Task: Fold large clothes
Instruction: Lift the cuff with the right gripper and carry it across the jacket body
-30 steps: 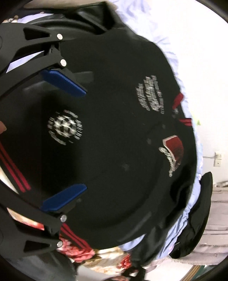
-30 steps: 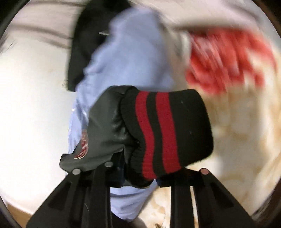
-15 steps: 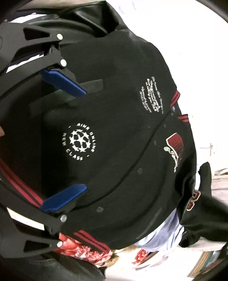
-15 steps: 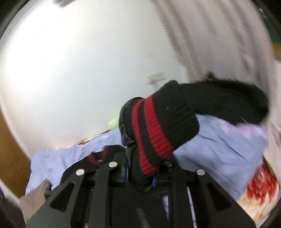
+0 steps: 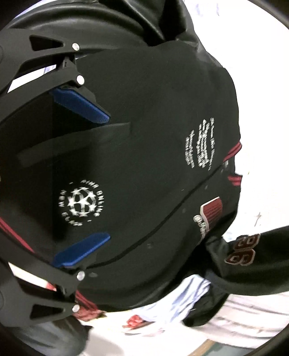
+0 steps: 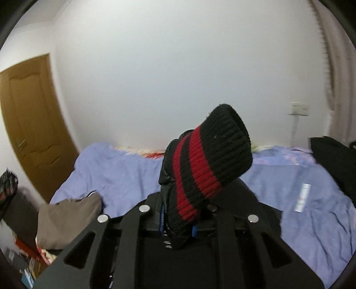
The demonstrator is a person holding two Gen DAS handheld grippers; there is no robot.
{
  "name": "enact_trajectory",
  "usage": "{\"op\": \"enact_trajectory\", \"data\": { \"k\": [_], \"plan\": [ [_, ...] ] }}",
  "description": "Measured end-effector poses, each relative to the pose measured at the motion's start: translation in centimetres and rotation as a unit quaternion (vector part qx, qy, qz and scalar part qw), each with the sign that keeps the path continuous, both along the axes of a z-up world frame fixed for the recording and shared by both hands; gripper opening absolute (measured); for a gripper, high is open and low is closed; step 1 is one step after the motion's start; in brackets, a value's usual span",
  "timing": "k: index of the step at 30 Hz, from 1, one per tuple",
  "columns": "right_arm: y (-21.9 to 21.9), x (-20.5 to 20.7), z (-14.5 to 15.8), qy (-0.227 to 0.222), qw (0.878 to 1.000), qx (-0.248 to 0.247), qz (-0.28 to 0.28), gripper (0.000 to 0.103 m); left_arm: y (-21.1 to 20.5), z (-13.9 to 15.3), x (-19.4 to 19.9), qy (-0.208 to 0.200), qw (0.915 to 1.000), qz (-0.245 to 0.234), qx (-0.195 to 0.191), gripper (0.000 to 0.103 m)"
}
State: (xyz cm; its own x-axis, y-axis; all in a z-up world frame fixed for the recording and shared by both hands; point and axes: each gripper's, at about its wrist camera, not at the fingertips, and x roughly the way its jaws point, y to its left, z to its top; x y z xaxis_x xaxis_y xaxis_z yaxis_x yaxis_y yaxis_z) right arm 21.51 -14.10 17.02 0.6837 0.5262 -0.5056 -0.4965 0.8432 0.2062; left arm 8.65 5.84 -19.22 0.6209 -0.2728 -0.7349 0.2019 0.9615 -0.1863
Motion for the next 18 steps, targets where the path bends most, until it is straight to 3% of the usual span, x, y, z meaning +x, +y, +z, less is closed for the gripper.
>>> {"op": "enact_trajectory", "data": {
  "k": [5,12,17,18],
  "plan": [
    [8.6,1.0,-3.0,0.034,0.996,-0.056,0.067,0.017,0.8,0.5,0.9,-0.001,0.9997,0.015,-0.018,0.082],
    [17.4,1.3,-11.6,0.108,0.970,-0.155,0.155,0.017,-0.8,-1.4,-0.6,0.012,0.9999,0.001,0.003,0.082],
    [21.7,0.1,-22.5,0.199,0.929,-0.228,0.212,0.017,-2.0,-2.6,-1.5,0.017,0.9993,-0.020,0.029,0.037],
    [22.1,-0.2,-24.1,0.219,0.924,-0.226,0.218,0.017,-2.0,-2.8,-1.7,0.016,0.9992,-0.016,0.033,0.033]
  ]
}}
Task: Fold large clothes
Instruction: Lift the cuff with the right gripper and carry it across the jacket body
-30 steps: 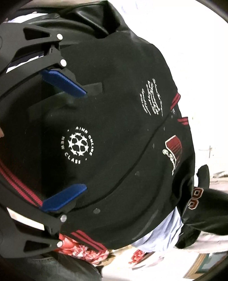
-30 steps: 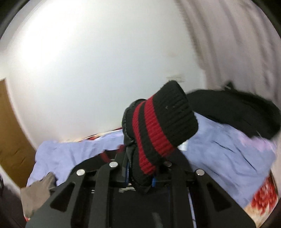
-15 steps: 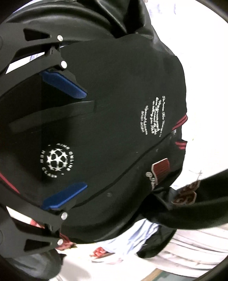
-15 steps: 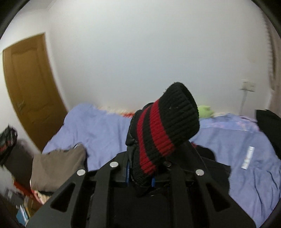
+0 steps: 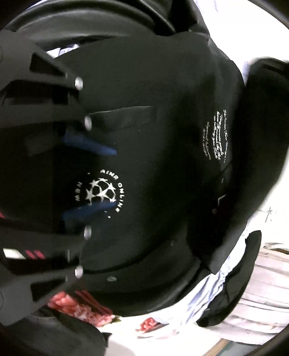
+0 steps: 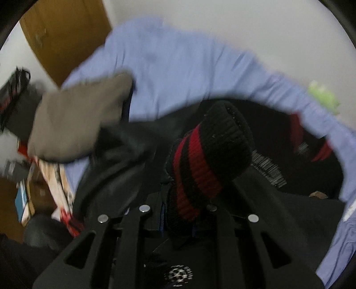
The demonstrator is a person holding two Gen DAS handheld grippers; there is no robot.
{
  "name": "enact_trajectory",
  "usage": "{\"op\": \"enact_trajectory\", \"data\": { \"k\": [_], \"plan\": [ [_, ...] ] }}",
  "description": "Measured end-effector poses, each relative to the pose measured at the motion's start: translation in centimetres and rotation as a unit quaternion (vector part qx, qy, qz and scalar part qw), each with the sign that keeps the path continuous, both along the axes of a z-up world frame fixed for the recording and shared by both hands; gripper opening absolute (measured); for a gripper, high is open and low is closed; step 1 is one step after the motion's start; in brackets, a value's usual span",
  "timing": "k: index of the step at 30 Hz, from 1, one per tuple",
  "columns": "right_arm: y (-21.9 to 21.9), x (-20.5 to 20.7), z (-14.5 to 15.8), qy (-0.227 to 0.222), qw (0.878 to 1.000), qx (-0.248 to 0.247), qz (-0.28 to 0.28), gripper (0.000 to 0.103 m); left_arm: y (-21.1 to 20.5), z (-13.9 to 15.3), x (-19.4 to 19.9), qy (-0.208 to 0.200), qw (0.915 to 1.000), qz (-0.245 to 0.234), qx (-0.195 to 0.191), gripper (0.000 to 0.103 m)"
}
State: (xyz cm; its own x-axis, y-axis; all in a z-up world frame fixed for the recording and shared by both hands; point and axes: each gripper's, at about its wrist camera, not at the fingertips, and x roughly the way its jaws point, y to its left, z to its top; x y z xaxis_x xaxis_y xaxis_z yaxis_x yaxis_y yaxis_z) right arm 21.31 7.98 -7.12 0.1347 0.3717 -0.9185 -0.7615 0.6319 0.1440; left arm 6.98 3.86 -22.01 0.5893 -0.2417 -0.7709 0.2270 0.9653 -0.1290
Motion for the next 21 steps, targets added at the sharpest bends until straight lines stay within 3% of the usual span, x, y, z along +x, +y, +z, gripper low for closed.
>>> {"op": "enact_trajectory", "data": {
  "k": [3,4,8,14,21],
  "plan": [
    [-0.8,0.9,-4.9,0.089,0.994,0.042,-0.049,0.017,0.5,-0.1,-0.2,-0.003,0.9999,0.011,-0.008,0.012],
    [-1.1,1.0,-6.0,0.100,0.992,0.049,-0.061,0.017,0.8,-0.2,-0.2,-0.002,0.9998,0.017,-0.009,0.006],
    [-1.7,0.9,-9.1,0.130,0.986,0.065,-0.078,0.018,1.9,-1.6,-0.2,0.025,0.9986,0.036,-0.030,0.004],
    [-2.9,1.6,-6.8,0.148,0.980,0.070,-0.117,0.023,2.2,-1.6,0.1,0.027,0.9986,0.033,-0.031,0.003],
    [-4.1,-0.6,-3.1,0.128,0.989,0.019,-0.071,0.030,1.2,1.3,0.2,0.000,0.9998,0.019,0.005,0.003]
  ]
}}
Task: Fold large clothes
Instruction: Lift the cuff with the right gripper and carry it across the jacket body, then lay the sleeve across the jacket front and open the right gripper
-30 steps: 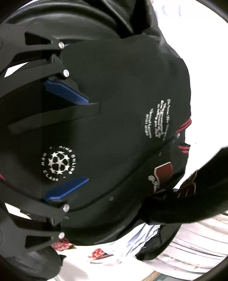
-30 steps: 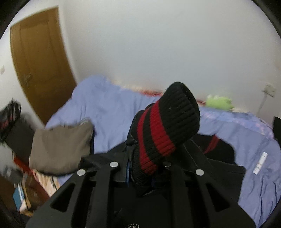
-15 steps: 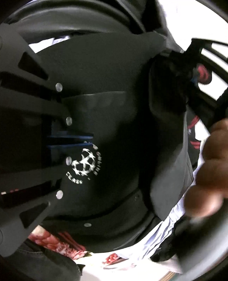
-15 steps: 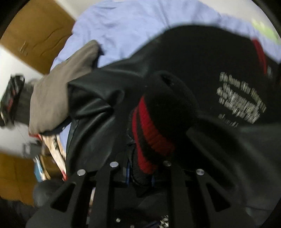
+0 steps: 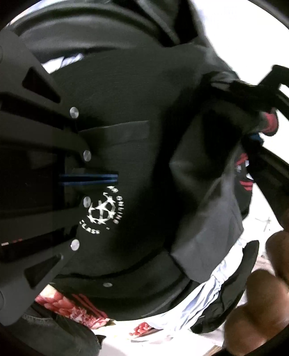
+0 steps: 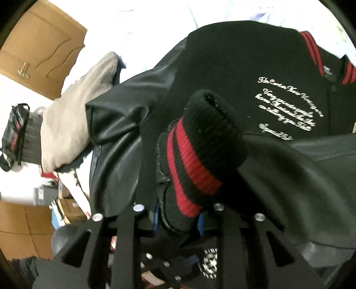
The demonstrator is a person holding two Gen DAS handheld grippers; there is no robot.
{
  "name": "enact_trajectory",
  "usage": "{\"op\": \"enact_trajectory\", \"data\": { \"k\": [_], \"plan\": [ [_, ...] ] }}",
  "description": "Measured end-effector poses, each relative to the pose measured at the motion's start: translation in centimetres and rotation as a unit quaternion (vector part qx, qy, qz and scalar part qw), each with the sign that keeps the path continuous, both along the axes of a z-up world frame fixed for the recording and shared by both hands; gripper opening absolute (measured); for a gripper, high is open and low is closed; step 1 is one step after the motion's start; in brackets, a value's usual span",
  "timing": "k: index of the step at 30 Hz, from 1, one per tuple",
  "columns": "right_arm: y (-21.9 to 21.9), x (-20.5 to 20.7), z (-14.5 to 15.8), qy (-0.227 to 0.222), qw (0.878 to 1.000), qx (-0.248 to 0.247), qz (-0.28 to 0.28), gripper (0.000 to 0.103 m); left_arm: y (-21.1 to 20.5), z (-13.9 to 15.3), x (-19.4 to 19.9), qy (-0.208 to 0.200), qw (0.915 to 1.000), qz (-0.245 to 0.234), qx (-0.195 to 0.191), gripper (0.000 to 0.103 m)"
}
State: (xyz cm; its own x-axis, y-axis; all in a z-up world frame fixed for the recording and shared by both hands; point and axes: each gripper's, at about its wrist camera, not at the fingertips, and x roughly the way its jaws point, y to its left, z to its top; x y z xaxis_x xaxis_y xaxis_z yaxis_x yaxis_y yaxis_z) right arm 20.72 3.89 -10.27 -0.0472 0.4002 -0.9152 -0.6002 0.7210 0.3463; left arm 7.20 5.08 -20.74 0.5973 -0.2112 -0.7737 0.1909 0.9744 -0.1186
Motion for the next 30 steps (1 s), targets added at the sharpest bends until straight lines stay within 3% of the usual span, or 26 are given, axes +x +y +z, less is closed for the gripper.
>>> {"op": "enact_trajectory", "data": {
  "k": [5,7,9,11,14,21,23,26,30],
  "plan": [
    [-1.6,-1.2,2.1,-0.010,1.000,-0.006,0.011,0.039,0.0,1.6,-0.5,-0.012,0.9999,-0.001,0.007,0.005],
    [-1.8,-1.3,2.6,-0.018,1.000,-0.012,0.006,0.050,0.2,1.9,-1.1,-0.011,0.9999,0.005,0.004,0.009],
    [-1.7,-1.3,2.5,-0.028,0.999,-0.021,0.002,0.076,0.0,2.0,-1.8,-0.010,0.9999,0.006,0.010,0.020],
    [-0.9,-1.0,2.1,-0.034,0.999,-0.031,0.003,0.088,-0.2,2.1,-2.3,-0.013,0.9998,0.008,0.015,0.038],
    [0.1,-0.4,1.8,-0.022,1.000,-0.005,-0.007,0.098,-0.6,2.0,-2.7,-0.008,0.9999,0.011,0.006,0.046],
    [0.8,-0.9,5.5,-0.027,0.998,0.059,-0.005,0.098,-0.7,3.4,-2.9,-0.024,0.9996,0.009,0.013,0.054],
    [-1.4,-0.5,7.3,-0.049,0.995,0.084,-0.010,0.098,-0.6,4.3,-2.2,-0.030,0.9994,0.010,0.013,0.054],
    [-6.2,0.5,8.7,-0.102,0.991,0.084,-0.034,0.098,0.1,5.7,0.0,-0.041,0.9990,0.013,0.011,0.054],
    [-14.2,2.6,7.7,-0.166,0.981,0.062,-0.080,0.098,1.0,6.5,4.6,-0.055,0.9982,-0.001,0.023,0.054]
  ]
}}
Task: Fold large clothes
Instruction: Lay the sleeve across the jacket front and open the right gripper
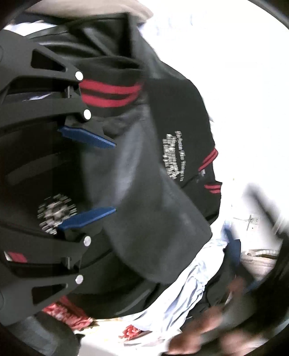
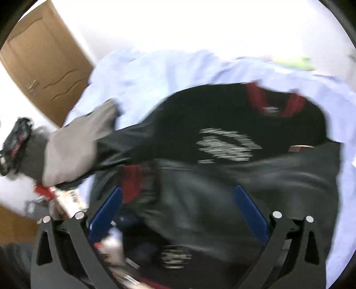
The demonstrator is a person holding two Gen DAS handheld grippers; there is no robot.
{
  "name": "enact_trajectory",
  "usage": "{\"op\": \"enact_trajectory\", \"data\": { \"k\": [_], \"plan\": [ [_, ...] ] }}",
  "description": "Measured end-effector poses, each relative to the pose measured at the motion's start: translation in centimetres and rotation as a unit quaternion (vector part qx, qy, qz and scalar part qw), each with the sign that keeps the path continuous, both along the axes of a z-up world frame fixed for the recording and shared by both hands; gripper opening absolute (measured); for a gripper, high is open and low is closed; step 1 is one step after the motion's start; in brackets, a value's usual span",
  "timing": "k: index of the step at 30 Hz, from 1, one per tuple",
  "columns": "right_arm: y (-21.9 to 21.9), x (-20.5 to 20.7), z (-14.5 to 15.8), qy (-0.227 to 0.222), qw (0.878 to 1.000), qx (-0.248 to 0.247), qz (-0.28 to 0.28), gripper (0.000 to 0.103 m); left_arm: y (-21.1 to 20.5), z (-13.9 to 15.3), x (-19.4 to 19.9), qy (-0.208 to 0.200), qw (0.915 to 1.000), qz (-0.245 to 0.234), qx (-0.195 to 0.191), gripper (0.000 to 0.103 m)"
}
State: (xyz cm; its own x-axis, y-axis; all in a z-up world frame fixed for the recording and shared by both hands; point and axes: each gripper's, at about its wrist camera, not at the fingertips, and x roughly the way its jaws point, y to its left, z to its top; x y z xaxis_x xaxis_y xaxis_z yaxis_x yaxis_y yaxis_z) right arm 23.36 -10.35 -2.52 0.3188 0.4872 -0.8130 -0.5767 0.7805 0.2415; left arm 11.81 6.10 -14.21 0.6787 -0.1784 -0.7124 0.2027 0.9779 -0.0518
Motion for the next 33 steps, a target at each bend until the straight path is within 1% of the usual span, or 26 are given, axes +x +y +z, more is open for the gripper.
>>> {"op": "enact_trajectory", "data": {
  "k": [1,3,4,5,6,7,8,9,10,11,12,13,14,15,18,20,23,24,25,26,27,28,30,31,32,33],
  "plan": [
    [-2.1,0.7,-1.1,-0.008,1.000,-0.018,-0.014,0.098,0.2,-0.1,1.1,0.000,1.0000,-0.002,0.003,0.054],
    [-6.1,2.1,-3.5,-0.014,0.997,-0.053,-0.052,0.098,0.6,-0.7,3.3,0.004,0.9999,-0.007,0.006,0.043],
    [-7.6,2.8,-4.6,-0.011,0.996,-0.062,-0.068,0.098,0.8,-1.4,4.5,0.014,0.9998,-0.012,0.008,0.026],
    [-9.0,3.2,-5.7,-0.007,0.994,-0.064,-0.084,0.096,1.0,-2.2,5.6,0.028,0.9995,-0.015,0.005,0.014],
    [-10.8,3.8,-7.3,0.006,0.994,-0.050,-0.097,0.090,1.0,-2.6,6.1,0.034,0.9993,-0.014,0.003,0.011],
    [-11.9,4.1,-8.4,0.013,0.993,-0.043,-0.108,0.066,1.0,-3.3,6.5,0.038,0.9992,-0.015,-0.003,0.006],
    [-13.0,4.6,-9.6,0.017,0.991,-0.039,-0.129,0.039,1.0,-3.8,6.6,0.038,0.9992,-0.013,-0.005,0.004],
    [-13.9,5.0,-10.9,0.015,0.988,-0.044,-0.149,0.028,0.9,-4.3,6.6,0.040,0.9991,-0.012,-0.007,0.004],
    [-14.4,5.3,-11.9,0.016,0.987,-0.043,-0.156,0.026,0.9,-5.0,6.6,0.049,0.9987,-0.011,-0.007,0.004],
    [-14.9,5.7,-12.9,0.023,0.987,-0.037,-0.158,0.021,0.8,-5.6,6.7,0.058,0.9982,-0.010,-0.006,0.004],
    [-15.3,6.4,-14.1,0.030,0.986,-0.028,-0.164,0.018,0.7,-6.0,6.7,0.062,0.9980,-0.011,-0.002,0.004],
    [-15.7,6.7,-14.7,0.032,0.983,-0.031,-0.178,0.014,0.6,-6.2,6.8,0.063,0.9979,-0.015,0.005,0.004],
    [-16.2,7.5,-15.4,0.032,0.980,-0.035,-0.195,0.004,0.6,-6.5,6.9,0.062,0.9979,-0.017,0.011,0.004],
    [-16.8,8.4,-16.0,0.032,0.976,-0.035,-0.215,0.000,0.7,-6.8,7.0,0.063,0.9977,-0.018,0.013,0.004],
    [-17.6,10.5,-17.8,0.057,0.971,-0.018,-0.232,0.000,1.3,-7.9,7.5,0.079,0.9966,-0.021,-0.005,0.003],
    [-17.9,11.8,-19.3,0.077,0.969,-0.005,-0.237,0.000,1.0,-8.4,7.6,0.083,0.9962,-0.028,0.001,0.003],
    [-17.3,12.2,-18.8,0.083,0.969,-0.017,-0.233,0.000,1.1,-8.8,7.8,0.087,0.9959,-0.026,0.001,0.003],
    [-17.5,12.0,-17.9,0.089,0.968,-0.005,-0.236,0.000,1.2,-8.8,7.7,0.087,0.9959,-0.026,0.001,0.003],
    [-17.6,11.8,-16.9,0.086,0.968,0.012,-0.237,0.000,1.1,-8.7,7.5,0.086,0.9960,-0.024,0.007,0.003],
    [-17.9,11.1,-14.9,0.066,0.968,0.052,-0.237,0.000,1.0,-8.5,7.4,0.085,0.9961,-0.021,0.011,0.002],
    [-18.1,10.3,-12.9,0.038,0.967,0.079,-0.240,0.001,1.0,-8.3,7.2,0.084,0.9964,-0.015,0.008,0.002],
    [-18.0,9.9,-11.8,0.022,0.967,0.089,-0.238,0.003,1.0,-8.4,6.9,0.083,0.9965,-0.010,0.006,0.002],
    [-17.3,10.1,-10.3,-0.002,0.969,0.092,-0.230,0.004,0.5,-8.6,6.4,0.084,0.9963,-0.004,0.014,0.002],
    [-17.0,11.2,-10.4,-0.005,0.968,0.085,-0.236,0.004,0.1,-8.8,6.2,0.084,0.9962,-0.005,0.023,0.002],
    [-17.0,12.4,-10.9,-0.004,0.966,0.072,-0.247,0.004,0.2,-9.0,6.2,0.085,0.9961,-0.002,0.020,0.002],
    [-16.7,14.5,-11.7,-0.003,0.962,0.049,-0.268,0.004,0.6,-9.2,6.3,0.090,0.9960,0.001,0.003,0.002]
  ]
}}
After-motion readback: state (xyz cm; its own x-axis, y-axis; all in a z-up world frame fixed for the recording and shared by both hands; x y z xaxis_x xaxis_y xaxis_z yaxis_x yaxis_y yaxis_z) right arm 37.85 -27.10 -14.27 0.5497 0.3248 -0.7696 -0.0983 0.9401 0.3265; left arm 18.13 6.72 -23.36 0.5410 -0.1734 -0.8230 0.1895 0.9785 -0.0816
